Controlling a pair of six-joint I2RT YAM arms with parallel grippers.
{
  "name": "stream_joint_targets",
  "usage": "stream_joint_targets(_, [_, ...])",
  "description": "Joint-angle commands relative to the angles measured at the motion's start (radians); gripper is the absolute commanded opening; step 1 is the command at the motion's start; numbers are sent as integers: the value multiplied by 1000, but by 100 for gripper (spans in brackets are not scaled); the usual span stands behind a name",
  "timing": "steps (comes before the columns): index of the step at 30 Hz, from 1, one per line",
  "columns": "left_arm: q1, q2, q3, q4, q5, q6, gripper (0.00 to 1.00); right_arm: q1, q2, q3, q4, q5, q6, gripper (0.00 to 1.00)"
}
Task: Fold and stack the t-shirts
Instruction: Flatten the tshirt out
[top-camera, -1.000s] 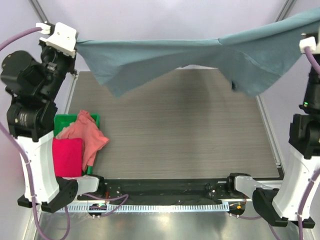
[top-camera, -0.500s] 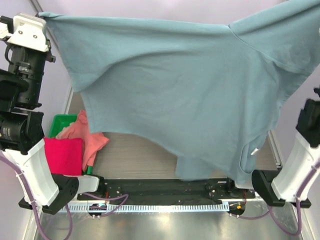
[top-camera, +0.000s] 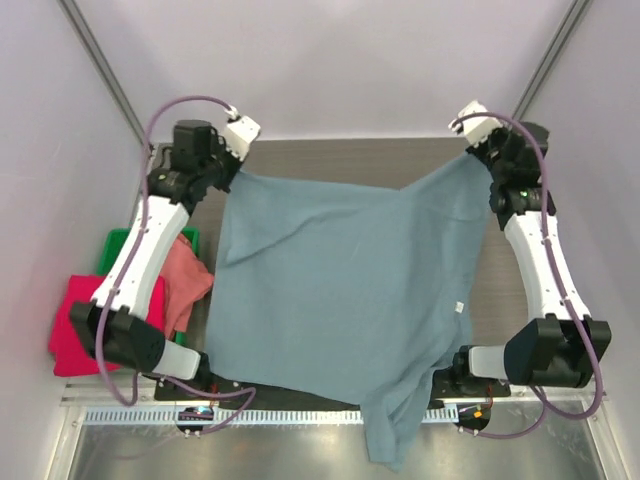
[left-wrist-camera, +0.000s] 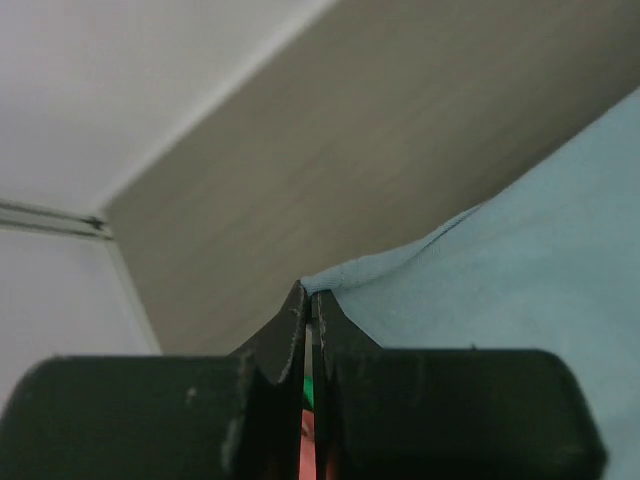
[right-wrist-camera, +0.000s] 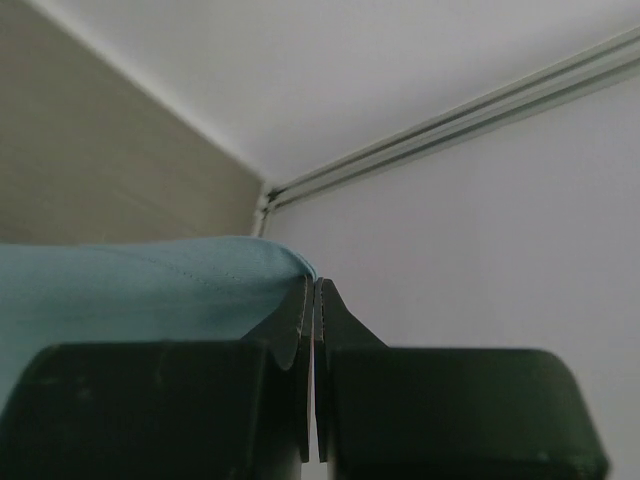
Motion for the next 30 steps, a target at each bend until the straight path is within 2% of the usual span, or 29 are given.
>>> stream_joint_targets(1, [-8, 75, -17, 37, 32, -30, 0, -4, 13, -63, 108, -9, 12, 1])
stream_joint_targets(5, [-6, 332, 107, 38, -49, -30, 0, 17, 214, -1, 97, 82, 26, 1])
stream_joint_targets(9, [-6, 519, 290, 41, -138, -26, 0, 48, 456, 230, 64, 167, -20, 1])
stream_joint_targets(16, [-3, 746, 496, 41, -219, -26, 0, 59, 853, 610, 42, 249, -54, 1])
stream_joint_targets(24, [4, 859, 644, 107, -324, 5, 0, 65, 1183, 1106, 28, 258, -66, 1])
stream_joint_targets(26, [9, 868, 658, 111, -325, 12, 0, 71, 1237, 1156, 39, 243, -88, 1])
stream_joint_targets(30, [17, 874, 657, 130, -347, 16, 0, 71, 1257, 1156, 184, 206, -108, 1])
